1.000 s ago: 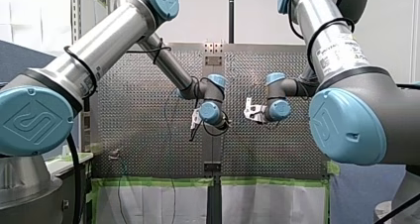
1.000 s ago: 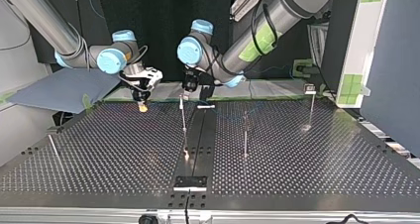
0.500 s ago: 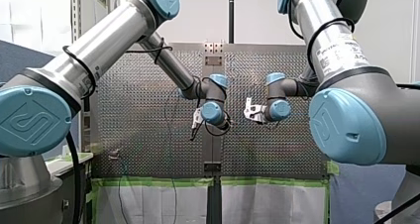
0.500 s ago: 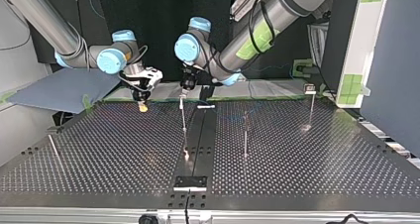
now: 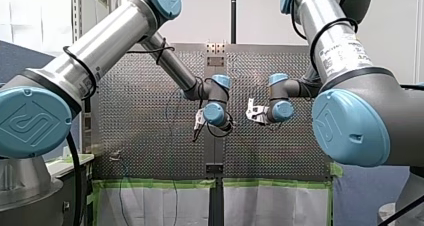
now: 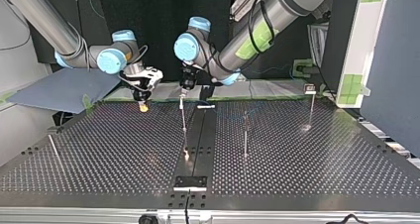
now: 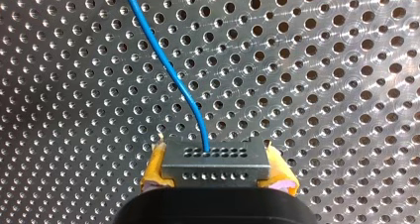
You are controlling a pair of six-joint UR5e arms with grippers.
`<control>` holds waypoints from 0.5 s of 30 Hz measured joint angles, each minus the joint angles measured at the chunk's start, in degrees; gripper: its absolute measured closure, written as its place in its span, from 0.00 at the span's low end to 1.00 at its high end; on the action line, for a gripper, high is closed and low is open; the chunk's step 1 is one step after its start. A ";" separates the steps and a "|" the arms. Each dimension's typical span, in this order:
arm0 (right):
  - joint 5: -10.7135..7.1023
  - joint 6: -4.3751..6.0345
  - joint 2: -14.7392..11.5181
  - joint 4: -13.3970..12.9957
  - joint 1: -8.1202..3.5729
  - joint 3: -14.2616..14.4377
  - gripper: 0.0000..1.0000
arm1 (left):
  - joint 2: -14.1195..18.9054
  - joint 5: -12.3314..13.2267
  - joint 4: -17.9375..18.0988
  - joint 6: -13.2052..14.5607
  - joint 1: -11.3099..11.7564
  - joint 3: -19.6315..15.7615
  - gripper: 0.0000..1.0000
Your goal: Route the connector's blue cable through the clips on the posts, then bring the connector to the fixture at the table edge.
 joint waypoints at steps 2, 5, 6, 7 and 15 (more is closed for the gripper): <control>0.00 0.00 0.00 0.00 0.00 0.00 1.00 | 0.05 -0.19 -0.06 0.02 -0.09 -0.04 0.00; -0.01 0.01 0.01 0.00 0.00 0.00 1.00 | 0.65 -0.72 0.03 -0.07 -0.47 -0.59 0.00; -0.01 0.00 0.01 0.00 0.00 0.00 1.00 | 1.06 -0.83 0.29 -0.26 -0.70 -0.97 0.00; -0.01 0.01 0.01 0.00 0.00 0.00 1.00 | 1.41 -0.85 0.55 -0.49 -0.87 -1.31 0.00; -0.01 -0.03 0.01 0.06 -0.19 0.00 1.00 | 5.15 -0.73 4.12 -3.94 -2.05 -5.04 0.00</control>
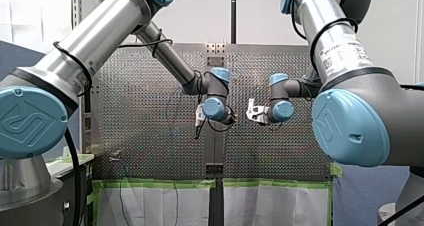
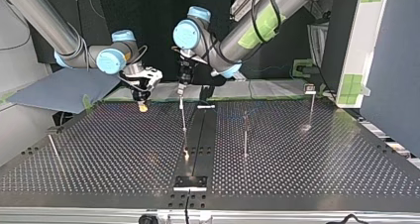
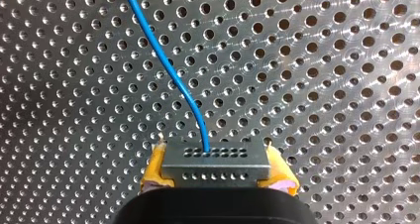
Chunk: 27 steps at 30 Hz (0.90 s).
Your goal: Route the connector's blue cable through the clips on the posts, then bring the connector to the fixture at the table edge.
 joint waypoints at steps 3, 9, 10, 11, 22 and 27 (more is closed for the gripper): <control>0.00 0.02 0.00 -0.07 -0.04 0.00 1.00 | 1.45 -0.33 1.46 -1.45 -0.37 -1.46 0.00; 0.00 0.11 0.00 -0.08 -0.08 0.00 1.00 | 4.54 -1.33 4.45 -4.53 -0.74 -4.56 0.00; -0.01 0.11 -0.01 -0.08 -0.09 0.00 1.00 | 5.02 -1.71 4.70 -5.01 -0.69 -5.02 0.00; -0.05 0.12 -0.01 -0.05 -0.09 0.00 1.00 | 5.48 -2.10 4.77 -5.48 -0.65 -5.49 0.00; -0.56 0.15 0.00 0.13 -0.15 0.00 1.00 | 10.78 -5.11 6.07 -10.76 -1.09 -10.78 0.00; -0.61 0.20 -0.01 0.27 -0.22 0.00 1.00 | 12.88 -4.39 8.07 -11.79 -1.36 -12.88 0.00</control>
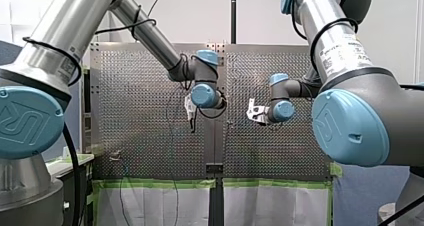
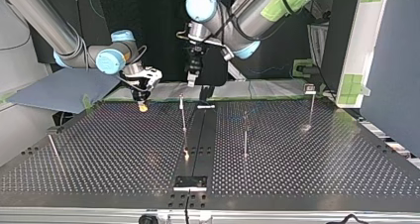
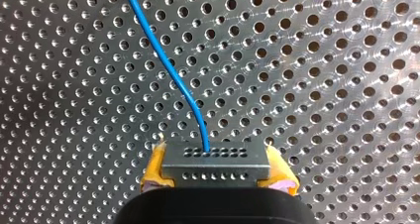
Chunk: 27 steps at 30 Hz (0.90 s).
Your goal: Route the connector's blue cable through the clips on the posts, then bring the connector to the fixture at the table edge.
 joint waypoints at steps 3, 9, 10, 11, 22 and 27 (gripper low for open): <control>0.00 0.01 0.01 0.05 -0.01 0.00 1.00 | 1.20 0.34 1.20 -0.30 -0.07 -1.21 0.00; -0.01 0.01 0.00 0.10 -0.01 0.00 1.00 | 3.88 0.54 3.88 -0.61 0.34 -3.89 0.00; -0.01 0.01 0.01 0.11 -0.02 0.00 1.00 | 4.25 0.54 4.27 -0.66 0.41 -4.27 0.00; -0.01 0.01 0.01 0.11 -0.02 0.00 1.00 | 4.63 0.56 4.63 -0.71 0.47 -4.64 0.00; -0.09 -0.07 -0.01 0.27 -0.06 0.00 1.00 | 9.48 0.35 9.49 -2.75 0.76 -9.49 0.00; -0.09 -0.11 -0.01 0.38 -0.23 0.00 1.00 | 11.89 0.26 11.90 -3.80 0.93 -11.90 0.00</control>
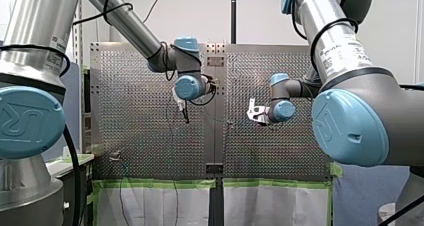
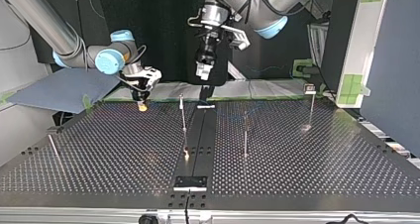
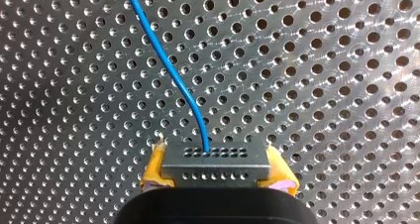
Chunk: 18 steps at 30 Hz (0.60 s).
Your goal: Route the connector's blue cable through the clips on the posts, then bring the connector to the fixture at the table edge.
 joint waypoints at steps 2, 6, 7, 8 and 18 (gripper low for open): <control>0.00 -0.03 0.00 0.04 -0.11 -0.01 1.00 | 0.88 -0.01 0.87 -0.39 0.07 -0.87 0.00; 0.00 -0.05 0.00 0.07 -0.20 0.00 1.00 | 2.85 -0.26 2.85 -0.72 0.16 -2.85 0.00; 0.00 -0.05 0.00 0.07 -0.21 0.00 1.00 | 3.25 -0.38 3.26 -0.75 0.18 -3.25 0.00; 0.00 -0.05 0.00 0.08 -0.21 0.00 1.00 | 3.64 -0.49 3.63 -0.76 0.21 -3.64 0.00; 0.00 -0.09 0.00 0.08 -0.47 -0.02 1.00 | 6.08 -0.87 8.12 -1.39 1.15 -8.11 0.00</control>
